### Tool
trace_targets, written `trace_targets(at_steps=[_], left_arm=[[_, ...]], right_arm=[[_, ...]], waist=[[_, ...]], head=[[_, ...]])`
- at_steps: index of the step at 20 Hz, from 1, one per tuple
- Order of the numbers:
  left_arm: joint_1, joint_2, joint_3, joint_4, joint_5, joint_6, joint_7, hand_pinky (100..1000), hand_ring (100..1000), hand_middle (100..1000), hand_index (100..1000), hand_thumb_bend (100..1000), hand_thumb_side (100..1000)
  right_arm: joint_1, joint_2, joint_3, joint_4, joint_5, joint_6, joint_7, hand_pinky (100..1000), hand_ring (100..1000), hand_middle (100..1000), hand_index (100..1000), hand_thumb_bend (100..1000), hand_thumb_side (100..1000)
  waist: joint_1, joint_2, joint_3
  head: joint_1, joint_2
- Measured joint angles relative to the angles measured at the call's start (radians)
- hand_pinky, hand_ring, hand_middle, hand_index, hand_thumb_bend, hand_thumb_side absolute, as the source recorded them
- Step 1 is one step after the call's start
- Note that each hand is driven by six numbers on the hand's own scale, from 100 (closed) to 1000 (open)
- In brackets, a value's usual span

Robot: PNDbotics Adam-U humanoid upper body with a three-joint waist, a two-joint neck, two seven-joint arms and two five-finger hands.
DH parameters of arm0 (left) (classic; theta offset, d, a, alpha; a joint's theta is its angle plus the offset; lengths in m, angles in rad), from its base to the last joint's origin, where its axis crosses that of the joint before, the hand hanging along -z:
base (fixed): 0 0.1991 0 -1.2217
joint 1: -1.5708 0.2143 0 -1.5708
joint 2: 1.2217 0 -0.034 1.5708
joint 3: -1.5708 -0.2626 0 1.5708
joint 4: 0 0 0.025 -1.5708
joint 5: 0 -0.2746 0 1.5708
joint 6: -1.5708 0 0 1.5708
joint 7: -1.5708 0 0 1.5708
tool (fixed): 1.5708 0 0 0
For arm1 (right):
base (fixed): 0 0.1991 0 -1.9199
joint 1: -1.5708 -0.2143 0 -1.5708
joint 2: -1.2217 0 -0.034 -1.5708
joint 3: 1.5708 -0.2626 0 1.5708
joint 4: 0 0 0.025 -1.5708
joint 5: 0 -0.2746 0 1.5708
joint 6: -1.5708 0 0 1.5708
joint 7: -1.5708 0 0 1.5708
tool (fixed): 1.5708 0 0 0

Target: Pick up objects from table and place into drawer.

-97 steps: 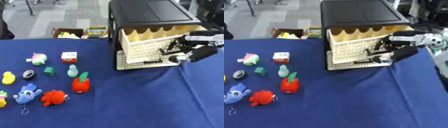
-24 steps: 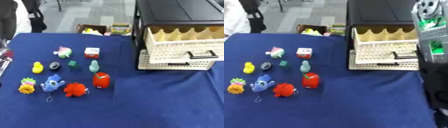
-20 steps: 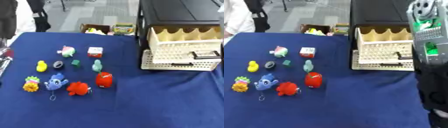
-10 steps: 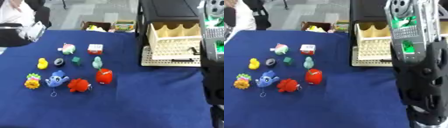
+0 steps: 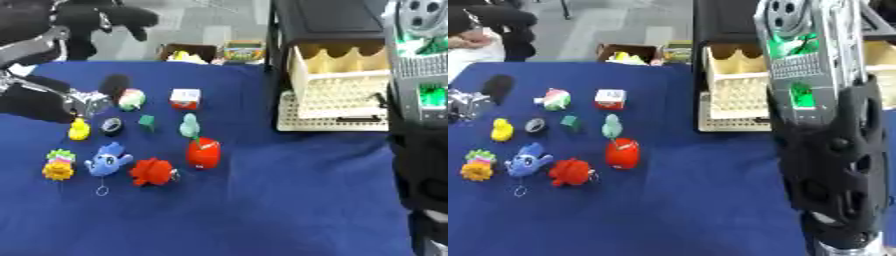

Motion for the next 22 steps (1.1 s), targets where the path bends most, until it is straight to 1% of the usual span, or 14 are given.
trace_targets(at_steps=[1,2,4,5,6,7,9,12,14,15,17,18,19,22], left_arm=[[-0.005,0.002,-0.011,0.0,-0.008,-0.004,-0.032,650,795,724,980,100,570],[-0.01,0.002,-0.022,0.0,-0.015,-0.006,-0.065,650,794,724,979,100,578],[-0.02,0.002,-0.04,0.0,-0.027,-0.004,-0.132,648,771,710,964,100,650],[-0.023,0.002,-0.049,0.0,-0.035,0.001,-0.167,655,765,708,959,100,735],[-0.027,0.002,-0.056,0.0,-0.044,0.007,-0.203,657,763,707,959,100,758],[-0.03,0.002,-0.063,0.0,-0.053,0.013,-0.234,665,757,698,949,100,884],[-0.03,0.002,-0.076,0.0,-0.07,0.024,-0.293,667,748,681,922,100,941],[-0.03,0.003,-0.092,0.0,-0.09,0.054,-0.355,669,745,680,923,124,996],[-0.029,0.003,-0.099,0.0,-0.106,0.078,-0.381,672,758,692,947,146,1000],[-0.029,0.003,-0.102,0.0,-0.115,0.089,-0.391,678,774,712,994,166,1000],[-0.028,0.003,-0.108,0.0,-0.135,0.114,-0.401,693,804,760,1000,199,1000],[-0.027,0.003,-0.112,0.0,-0.143,0.126,-0.404,695,807,764,1000,203,1000],[-0.026,0.003,-0.115,0.0,-0.151,0.138,-0.406,706,820,788,1000,251,1000],[-0.018,0.002,-0.133,0.0,-0.171,0.176,-0.415,736,853,833,1000,284,1000]], right_arm=[[0.0,0.0,0.002,-0.003,0.0,0.0,0.0,644,657,669,841,100,1000],[0.0,0.002,0.003,-0.005,0.0,-0.001,0.001,644,657,669,841,100,1000],[0.0,0.008,0.005,-0.01,0.0,-0.001,0.001,644,656,668,841,100,1000],[0.0,0.01,0.005,-0.012,0.0,-0.002,0.002,643,656,668,841,100,1000],[0.0,0.011,0.005,-0.015,0.0,-0.002,0.002,643,656,667,840,100,1000],[0.001,0.013,0.005,-0.019,0.0,-0.003,0.003,643,655,667,840,100,1000],[0.002,0.016,0.005,-0.025,0.0,-0.004,0.004,643,655,666,839,100,1000],[0.007,0.016,0.005,-0.034,0.0,-0.004,0.004,642,655,666,838,100,1000],[0.008,0.016,0.005,-0.039,-0.001,-0.004,0.004,642,654,665,837,100,1000],[0.008,0.016,0.005,-0.043,-0.002,-0.004,0.004,642,654,664,837,100,1000],[0.009,0.016,0.005,-0.048,-0.004,-0.004,0.004,642,653,664,836,100,1000],[0.009,0.016,0.005,-0.049,-0.004,-0.004,0.005,642,653,664,836,100,1000],[0.009,0.016,0.005,-0.051,-0.004,-0.003,0.005,641,653,663,835,100,1000],[0.01,0.016,0.005,-0.059,-0.01,-0.002,0.006,640,651,662,834,100,1000]], waist=[[0.0,0.0,0.0],[0.001,0.0,0.0],[0.003,0.0,0.0],[0.004,0.0,0.0],[0.004,0.0,-0.001],[0.005,0.0,-0.002],[0.006,0.0,-0.005],[0.007,0.003,-0.005],[0.009,0.005,-0.006],[0.011,0.005,-0.008],[0.013,0.009,-0.011],[0.013,0.01,-0.012],[0.013,0.011,-0.012],[0.015,0.014,-0.017]], head=[[0.0,0.0],[0.0,-0.001],[0.001,-0.003],[0.001,-0.004],[0.001,-0.004],[0.001,-0.004],[0.001,-0.005],[0.001,-0.007],[0.002,-0.009],[0.003,-0.011],[0.005,-0.013],[0.006,-0.013],[0.006,-0.013],[0.011,-0.014]])
